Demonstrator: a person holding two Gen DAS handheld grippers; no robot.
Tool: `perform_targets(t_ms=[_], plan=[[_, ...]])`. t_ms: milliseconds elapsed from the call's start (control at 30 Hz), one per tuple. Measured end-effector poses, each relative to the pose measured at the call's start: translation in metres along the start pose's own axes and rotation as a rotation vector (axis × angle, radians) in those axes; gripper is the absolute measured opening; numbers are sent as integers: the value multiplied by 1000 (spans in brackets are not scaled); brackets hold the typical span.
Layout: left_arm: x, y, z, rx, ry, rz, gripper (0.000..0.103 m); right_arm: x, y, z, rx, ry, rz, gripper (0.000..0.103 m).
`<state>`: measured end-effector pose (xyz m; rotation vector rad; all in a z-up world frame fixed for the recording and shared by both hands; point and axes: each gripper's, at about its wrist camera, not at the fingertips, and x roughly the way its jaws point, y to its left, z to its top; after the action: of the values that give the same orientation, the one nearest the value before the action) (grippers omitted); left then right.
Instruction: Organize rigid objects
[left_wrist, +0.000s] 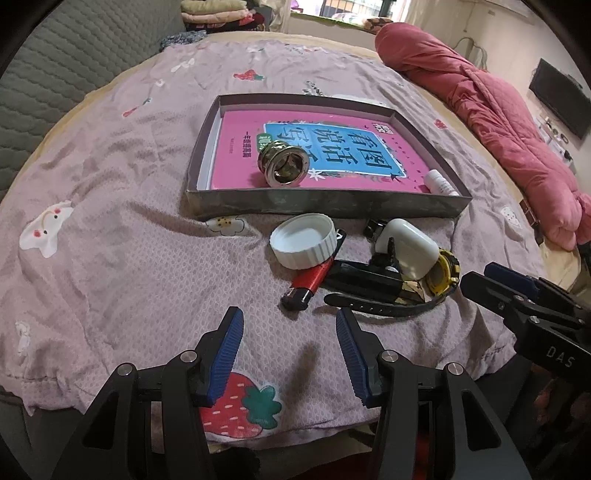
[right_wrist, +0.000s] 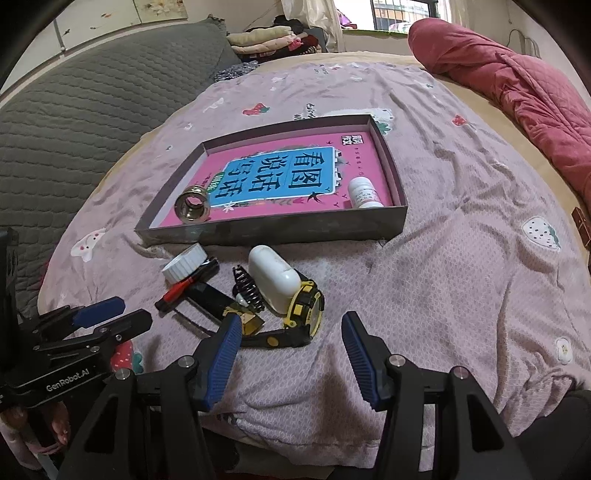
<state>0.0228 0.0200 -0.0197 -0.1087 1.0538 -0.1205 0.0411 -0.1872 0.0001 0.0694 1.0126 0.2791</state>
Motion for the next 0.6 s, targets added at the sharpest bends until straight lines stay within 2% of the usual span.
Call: perform_targets(t_ms=[267, 600], plan=[[7, 5, 6, -2, -2, 8, 54, 8, 1, 1, 0, 7, -1, 56], [21, 7, 16, -6, 3, -18, 54, 10, -3, 3, 11, 4, 4, 56]])
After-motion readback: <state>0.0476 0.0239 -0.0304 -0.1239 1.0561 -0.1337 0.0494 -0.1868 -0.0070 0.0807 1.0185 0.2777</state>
